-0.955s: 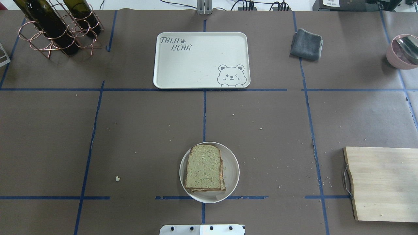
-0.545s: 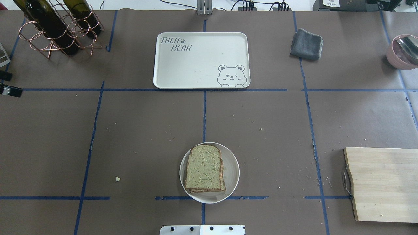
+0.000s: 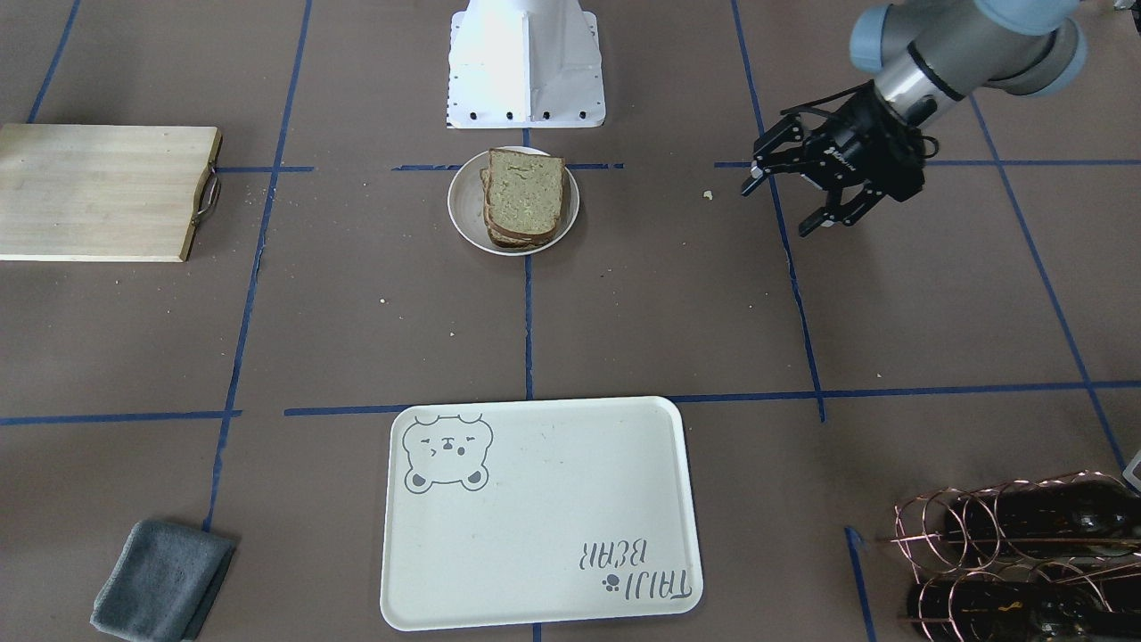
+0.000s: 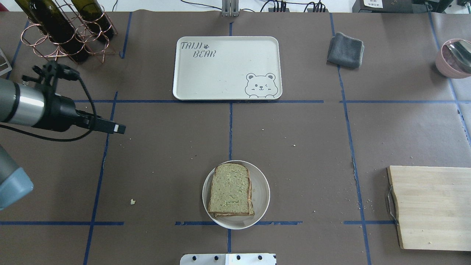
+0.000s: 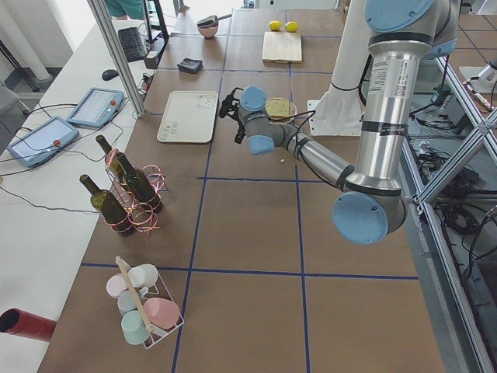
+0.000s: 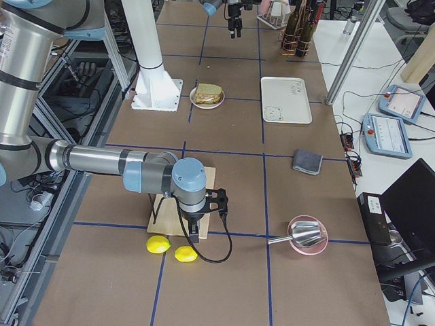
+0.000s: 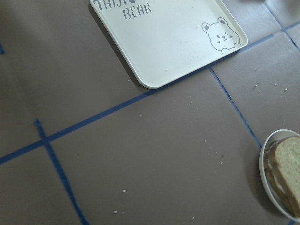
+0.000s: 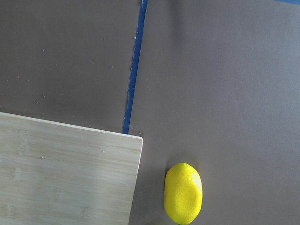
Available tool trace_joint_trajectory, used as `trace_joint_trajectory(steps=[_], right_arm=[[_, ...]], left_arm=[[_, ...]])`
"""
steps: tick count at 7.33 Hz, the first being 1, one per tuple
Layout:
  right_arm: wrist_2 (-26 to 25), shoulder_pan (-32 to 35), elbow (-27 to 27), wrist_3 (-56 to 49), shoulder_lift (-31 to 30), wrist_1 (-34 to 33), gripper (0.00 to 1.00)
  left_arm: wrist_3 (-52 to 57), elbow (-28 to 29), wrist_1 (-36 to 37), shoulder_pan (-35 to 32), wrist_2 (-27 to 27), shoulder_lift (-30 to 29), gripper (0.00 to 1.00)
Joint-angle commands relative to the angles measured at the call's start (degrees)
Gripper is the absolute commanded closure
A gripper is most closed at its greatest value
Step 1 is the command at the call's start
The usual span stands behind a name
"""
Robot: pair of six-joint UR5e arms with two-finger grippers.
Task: Make sandwich and place on tray
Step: 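Reach the left gripper toward the plate rim and grasp the plate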
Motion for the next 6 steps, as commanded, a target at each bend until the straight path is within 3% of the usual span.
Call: trace_joint_trajectory(steps=[1,2,4,6], right_arm=[[-0.1,0.0,-0.7,-0.1,0.0,0.2,0.0],[-0.2,0.4,-1.0,-0.1,-0.1,0.2,0.0],[-0.2,0.6,-1.4,0.0,-0.1,0.2,0.0],[-0.2,0.6,-1.6,0.0,-0.1,0.2,0.0]], left_arm=[[-16.6,0.5,3.0,12.7,12.5,-4.1,0.21],[-23.0,2.8,3.1,16.1,17.0,-6.7,0.47],[-25.1,8.1,3.0,21.8,21.7,-11.5,0.48],[-28.5,10.1,3.0,24.0,22.4,-13.6,0.52]])
